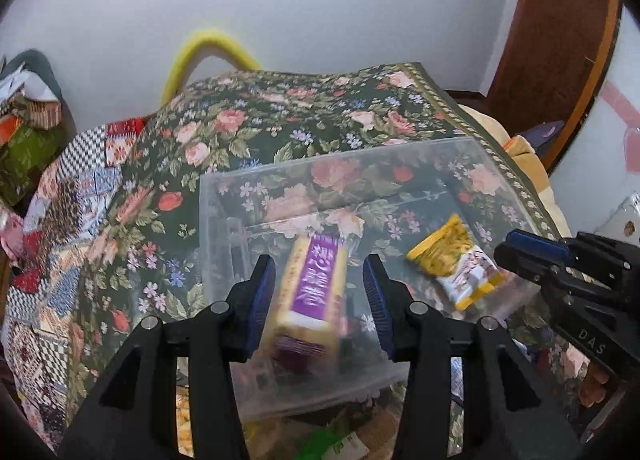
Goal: Organize snacks
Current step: 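Carry both packs into the clear box and open both grippers, then grasp the red snack bag with the left gripper while the right gripper grasps the green jelly cup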
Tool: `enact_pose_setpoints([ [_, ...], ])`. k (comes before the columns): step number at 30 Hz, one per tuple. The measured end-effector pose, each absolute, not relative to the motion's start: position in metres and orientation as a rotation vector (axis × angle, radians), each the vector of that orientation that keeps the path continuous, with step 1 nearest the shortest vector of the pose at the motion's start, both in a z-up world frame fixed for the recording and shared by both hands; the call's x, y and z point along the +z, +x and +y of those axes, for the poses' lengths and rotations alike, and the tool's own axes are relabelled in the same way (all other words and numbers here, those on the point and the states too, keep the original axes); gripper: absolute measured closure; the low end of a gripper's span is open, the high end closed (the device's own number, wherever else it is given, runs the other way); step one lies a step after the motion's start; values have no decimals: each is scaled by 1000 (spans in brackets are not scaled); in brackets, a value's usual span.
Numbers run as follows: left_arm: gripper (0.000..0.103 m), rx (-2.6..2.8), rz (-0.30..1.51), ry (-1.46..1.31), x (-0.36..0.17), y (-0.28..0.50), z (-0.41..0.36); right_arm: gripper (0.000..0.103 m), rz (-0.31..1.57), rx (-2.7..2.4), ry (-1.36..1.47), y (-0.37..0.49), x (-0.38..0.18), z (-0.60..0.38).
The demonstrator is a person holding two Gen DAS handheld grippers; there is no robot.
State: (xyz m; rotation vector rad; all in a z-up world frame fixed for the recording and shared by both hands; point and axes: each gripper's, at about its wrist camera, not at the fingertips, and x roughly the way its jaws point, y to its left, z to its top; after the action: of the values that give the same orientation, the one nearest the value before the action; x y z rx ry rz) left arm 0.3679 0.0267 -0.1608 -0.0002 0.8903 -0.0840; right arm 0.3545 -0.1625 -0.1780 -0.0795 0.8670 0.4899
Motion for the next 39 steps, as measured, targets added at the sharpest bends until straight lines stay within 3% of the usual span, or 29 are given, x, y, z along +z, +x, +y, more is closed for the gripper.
enact_pose_setpoints([
  [6, 50, -100, 821, 34, -128, 332, 24, 85, 845, 506, -56, 340, -157, -170],
  [14, 35, -96, 755, 13, -93, 269, 41, 68, 773, 515, -44, 295, -123, -184],
  [18, 28, -82, 750, 27, -91, 239, 50, 65, 756, 514, -42, 274, -118, -190],
  [29, 15, 1, 863, -43, -144, 186, 80, 53, 807, 505, -56, 221, -139, -199],
  [39, 14, 105, 981, -107, -202, 177, 100, 47, 893, 504, -77, 198, -173, -198],
])
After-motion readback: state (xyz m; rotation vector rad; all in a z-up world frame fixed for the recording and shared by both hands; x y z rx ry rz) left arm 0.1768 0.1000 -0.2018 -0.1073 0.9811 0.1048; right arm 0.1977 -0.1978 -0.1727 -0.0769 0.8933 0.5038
